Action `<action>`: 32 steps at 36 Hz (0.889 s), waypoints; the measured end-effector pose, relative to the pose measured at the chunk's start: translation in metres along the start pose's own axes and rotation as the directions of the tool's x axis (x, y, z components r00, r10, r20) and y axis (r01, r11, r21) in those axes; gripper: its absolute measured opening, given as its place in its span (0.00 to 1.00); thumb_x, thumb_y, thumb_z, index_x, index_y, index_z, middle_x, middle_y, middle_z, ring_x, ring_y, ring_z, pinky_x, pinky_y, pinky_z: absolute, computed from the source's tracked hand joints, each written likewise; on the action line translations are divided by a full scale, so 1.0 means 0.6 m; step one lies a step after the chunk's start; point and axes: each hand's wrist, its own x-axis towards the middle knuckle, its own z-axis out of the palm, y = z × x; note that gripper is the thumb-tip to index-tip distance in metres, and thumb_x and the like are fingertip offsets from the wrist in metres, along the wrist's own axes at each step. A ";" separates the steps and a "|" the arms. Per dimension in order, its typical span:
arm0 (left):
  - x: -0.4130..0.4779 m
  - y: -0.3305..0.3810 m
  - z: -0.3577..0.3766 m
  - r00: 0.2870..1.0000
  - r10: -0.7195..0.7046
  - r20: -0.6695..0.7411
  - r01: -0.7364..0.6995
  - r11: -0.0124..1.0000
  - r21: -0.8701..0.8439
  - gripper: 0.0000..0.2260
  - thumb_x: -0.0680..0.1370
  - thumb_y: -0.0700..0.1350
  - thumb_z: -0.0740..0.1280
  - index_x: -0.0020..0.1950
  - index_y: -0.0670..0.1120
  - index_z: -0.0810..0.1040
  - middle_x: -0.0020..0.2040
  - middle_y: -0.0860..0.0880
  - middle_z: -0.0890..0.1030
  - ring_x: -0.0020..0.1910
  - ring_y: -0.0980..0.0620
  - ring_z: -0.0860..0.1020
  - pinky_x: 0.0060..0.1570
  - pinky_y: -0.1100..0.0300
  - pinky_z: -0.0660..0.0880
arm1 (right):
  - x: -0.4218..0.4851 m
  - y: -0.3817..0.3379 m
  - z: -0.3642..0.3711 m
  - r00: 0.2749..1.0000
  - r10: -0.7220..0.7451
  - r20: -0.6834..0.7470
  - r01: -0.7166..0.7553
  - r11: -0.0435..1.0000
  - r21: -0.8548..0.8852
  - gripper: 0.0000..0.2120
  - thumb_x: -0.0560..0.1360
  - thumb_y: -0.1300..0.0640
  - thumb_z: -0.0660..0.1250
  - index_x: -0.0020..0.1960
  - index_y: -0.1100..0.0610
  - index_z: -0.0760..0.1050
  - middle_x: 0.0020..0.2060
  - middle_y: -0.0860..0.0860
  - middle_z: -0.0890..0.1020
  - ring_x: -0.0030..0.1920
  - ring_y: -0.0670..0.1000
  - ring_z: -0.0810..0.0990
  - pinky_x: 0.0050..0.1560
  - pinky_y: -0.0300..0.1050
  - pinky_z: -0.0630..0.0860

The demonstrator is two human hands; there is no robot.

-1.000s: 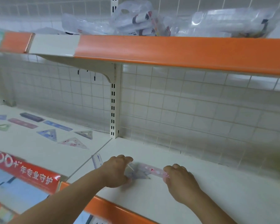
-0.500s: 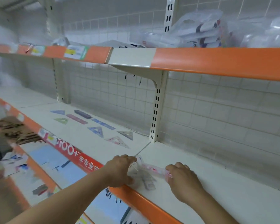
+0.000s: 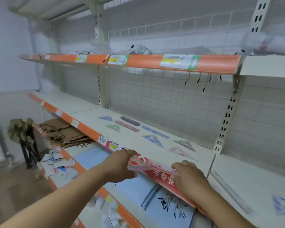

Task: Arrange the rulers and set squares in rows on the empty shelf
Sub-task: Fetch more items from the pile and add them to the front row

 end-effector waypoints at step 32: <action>0.237 -0.441 -0.116 0.999 -0.039 0.005 0.039 0.998 -0.041 0.33 0.75 0.52 0.70 0.76 0.52 0.59 0.69 0.50 0.69 0.68 0.50 0.67 0.64 0.58 0.67 | 0.405 -0.287 0.050 0.997 -0.071 0.003 0.071 0.997 0.029 0.19 0.80 0.45 0.57 0.70 0.46 0.66 0.65 0.45 0.70 0.65 0.48 0.67 0.62 0.43 0.68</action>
